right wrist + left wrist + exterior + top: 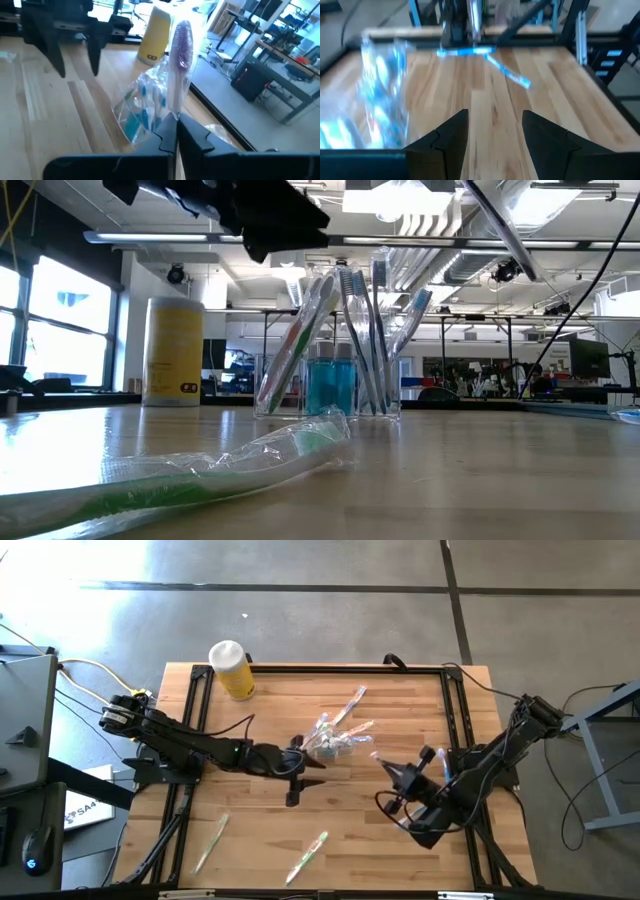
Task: Pick & Place toothbrushing station
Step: Put the purple toothbrush into the transparent organizer
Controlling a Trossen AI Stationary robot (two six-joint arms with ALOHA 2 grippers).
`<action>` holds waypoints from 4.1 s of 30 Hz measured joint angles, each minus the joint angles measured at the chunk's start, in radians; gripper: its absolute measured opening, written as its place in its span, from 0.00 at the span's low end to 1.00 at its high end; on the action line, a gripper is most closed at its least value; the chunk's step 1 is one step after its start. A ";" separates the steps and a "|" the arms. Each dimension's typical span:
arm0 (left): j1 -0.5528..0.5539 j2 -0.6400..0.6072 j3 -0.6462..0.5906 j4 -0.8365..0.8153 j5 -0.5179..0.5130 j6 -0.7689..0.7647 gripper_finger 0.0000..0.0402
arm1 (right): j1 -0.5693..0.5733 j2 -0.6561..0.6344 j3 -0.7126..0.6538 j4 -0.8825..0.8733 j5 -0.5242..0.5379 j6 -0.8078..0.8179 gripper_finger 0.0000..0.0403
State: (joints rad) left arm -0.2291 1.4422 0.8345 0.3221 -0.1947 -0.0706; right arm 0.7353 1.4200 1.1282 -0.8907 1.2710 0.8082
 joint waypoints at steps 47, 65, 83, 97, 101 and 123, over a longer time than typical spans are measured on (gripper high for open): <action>-0.050 0.000 0.000 0.321 0.109 0.150 0.72 | -0.240 0.193 0.000 0.955 -0.534 -0.859 0.01; -0.047 0.000 0.000 0.313 0.095 0.172 0.64 | -0.240 0.193 0.000 0.973 -0.546 -0.877 0.01; -0.047 0.000 0.000 0.296 0.115 0.198 0.09 | -0.247 0.192 0.000 0.908 -0.601 -0.835 0.01; -0.047 0.000 0.000 0.273 0.115 0.199 0.09 | -0.222 0.187 0.000 0.819 -0.522 -0.828 0.46; -0.047 -0.014 0.000 0.248 0.100 0.199 0.09 | -0.188 0.170 0.000 0.769 -0.456 -0.821 0.59; -0.024 -0.259 0.000 -0.203 -0.224 0.171 0.09 | -0.035 0.151 0.000 0.318 -0.044 -0.480 0.64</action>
State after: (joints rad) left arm -0.2527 1.1828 0.8345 0.1195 -0.4191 0.1005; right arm 0.6999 1.5711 1.1278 -0.5730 1.2265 0.3283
